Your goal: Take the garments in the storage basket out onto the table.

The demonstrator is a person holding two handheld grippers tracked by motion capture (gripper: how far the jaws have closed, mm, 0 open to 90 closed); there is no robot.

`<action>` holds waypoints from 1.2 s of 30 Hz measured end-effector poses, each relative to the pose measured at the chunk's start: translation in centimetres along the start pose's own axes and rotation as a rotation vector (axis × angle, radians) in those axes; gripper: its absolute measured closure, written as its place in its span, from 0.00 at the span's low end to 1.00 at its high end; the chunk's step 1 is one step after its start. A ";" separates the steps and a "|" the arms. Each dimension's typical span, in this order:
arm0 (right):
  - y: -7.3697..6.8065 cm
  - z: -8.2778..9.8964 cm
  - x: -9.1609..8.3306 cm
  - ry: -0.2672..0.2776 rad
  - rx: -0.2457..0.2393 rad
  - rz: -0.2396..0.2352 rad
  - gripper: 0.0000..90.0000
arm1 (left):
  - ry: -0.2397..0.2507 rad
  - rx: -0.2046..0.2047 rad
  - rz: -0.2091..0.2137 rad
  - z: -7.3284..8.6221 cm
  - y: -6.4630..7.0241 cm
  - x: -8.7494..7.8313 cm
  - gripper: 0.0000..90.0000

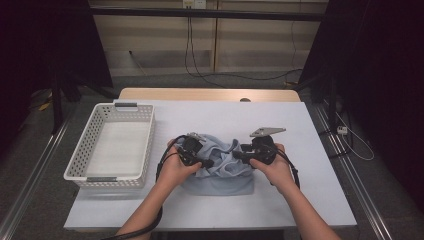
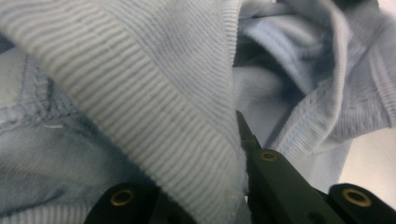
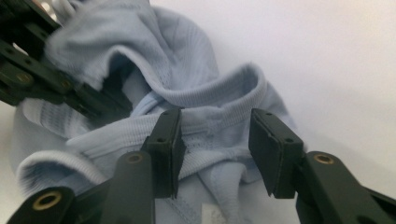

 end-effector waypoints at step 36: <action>-0.2 -2.0 -3.1 0.058 -0.061 -0.024 0.87 | 0.188 -0.075 -0.007 -3.2 -1.7 -8.2 0.94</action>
Point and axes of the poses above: each handheld gripper's, and its own axes: x roughly forward along the jaws, z roughly out of its underside, y roughly to its right, the point moved 4 cm from there along x, roughly forward along the jaws, and after that the axes turned 3 degrees about x, right-handed, at the moved point
